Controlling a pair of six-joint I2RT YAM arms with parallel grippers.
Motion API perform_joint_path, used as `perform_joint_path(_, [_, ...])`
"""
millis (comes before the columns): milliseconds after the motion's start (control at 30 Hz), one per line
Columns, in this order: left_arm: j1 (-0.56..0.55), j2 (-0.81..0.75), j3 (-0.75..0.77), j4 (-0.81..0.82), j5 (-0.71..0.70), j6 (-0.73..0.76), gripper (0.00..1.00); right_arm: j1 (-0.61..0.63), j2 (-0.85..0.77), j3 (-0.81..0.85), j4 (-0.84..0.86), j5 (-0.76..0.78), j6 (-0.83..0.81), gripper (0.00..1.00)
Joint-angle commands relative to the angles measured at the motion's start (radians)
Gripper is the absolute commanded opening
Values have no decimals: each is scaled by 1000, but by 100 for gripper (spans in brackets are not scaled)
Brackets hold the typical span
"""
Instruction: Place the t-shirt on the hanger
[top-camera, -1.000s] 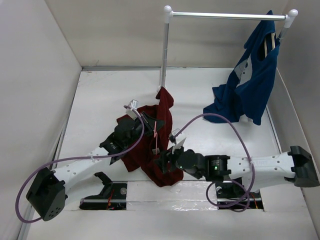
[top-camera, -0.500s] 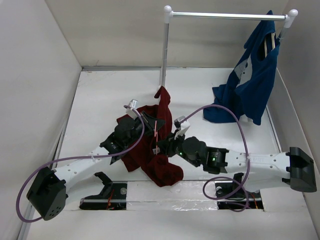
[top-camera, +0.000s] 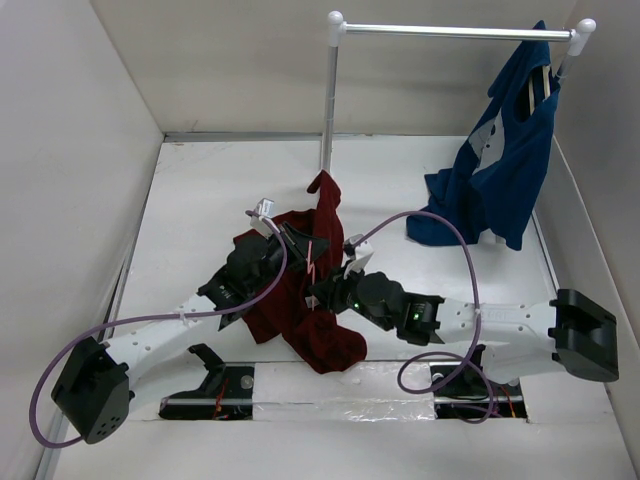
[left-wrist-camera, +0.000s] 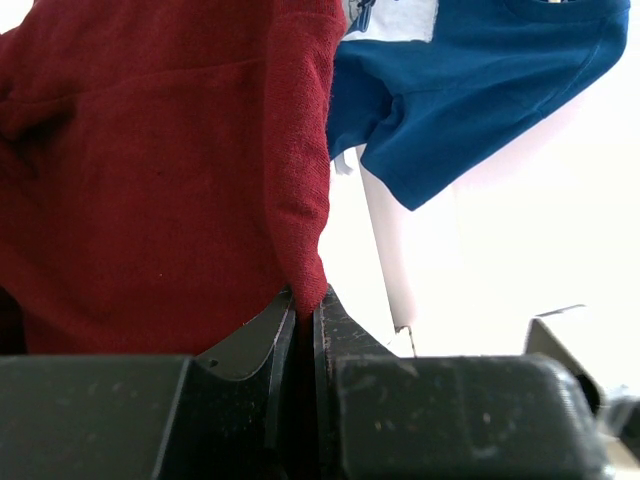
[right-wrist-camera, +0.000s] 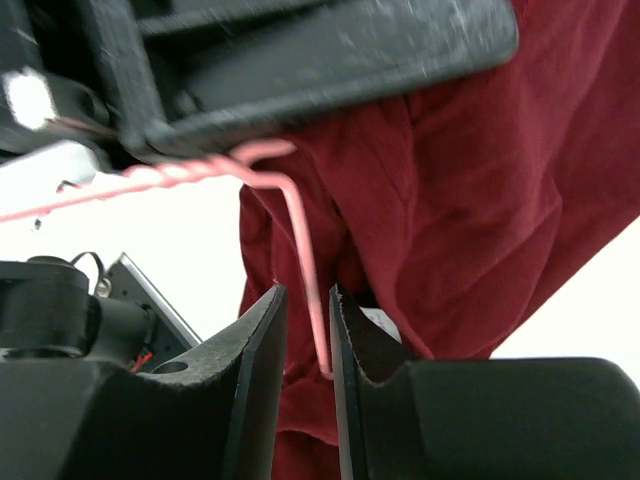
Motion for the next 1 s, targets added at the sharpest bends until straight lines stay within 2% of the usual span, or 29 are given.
perform_joint_path(0, [-4,-37,15,73,5,-11,0,-9,11,-5,84,-1,21,29])
perform_joint_path(267, [-4,-40,6,82,7,-15,0,-19,51,-21,151,-51,29,28])
perform_joint_path(367, [-4,-32,23,53,9,-6,0,-19,49,-52,186,-57,43,14])
perform_joint_path(400, [-4,-37,23,54,5,-6,0,-19,46,-63,220,-61,43,4])
perform_joint_path(500, [-4,-32,26,48,2,24,2,-19,17,-92,225,-59,54,0])
perform_joint_path(533, [-4,-25,58,27,-7,41,8,-19,6,-97,217,-58,63,0])
perform_joint_path(567, [-4,-15,76,-19,-16,63,22,-19,-14,-103,212,-58,66,0])
perform_joint_path(633, [-4,-1,119,-60,-40,107,36,-19,-32,-117,196,-65,66,0])
perform_joint_path(667, [-4,-3,123,-71,-77,118,49,-19,-40,-118,188,-67,66,0])
perform_joint_path(767, [5,-3,153,-94,-123,153,65,-19,-86,-129,142,-76,75,0])
perform_joint_path(967, [5,37,259,-157,-260,244,66,-19,-172,-167,111,-114,70,0])
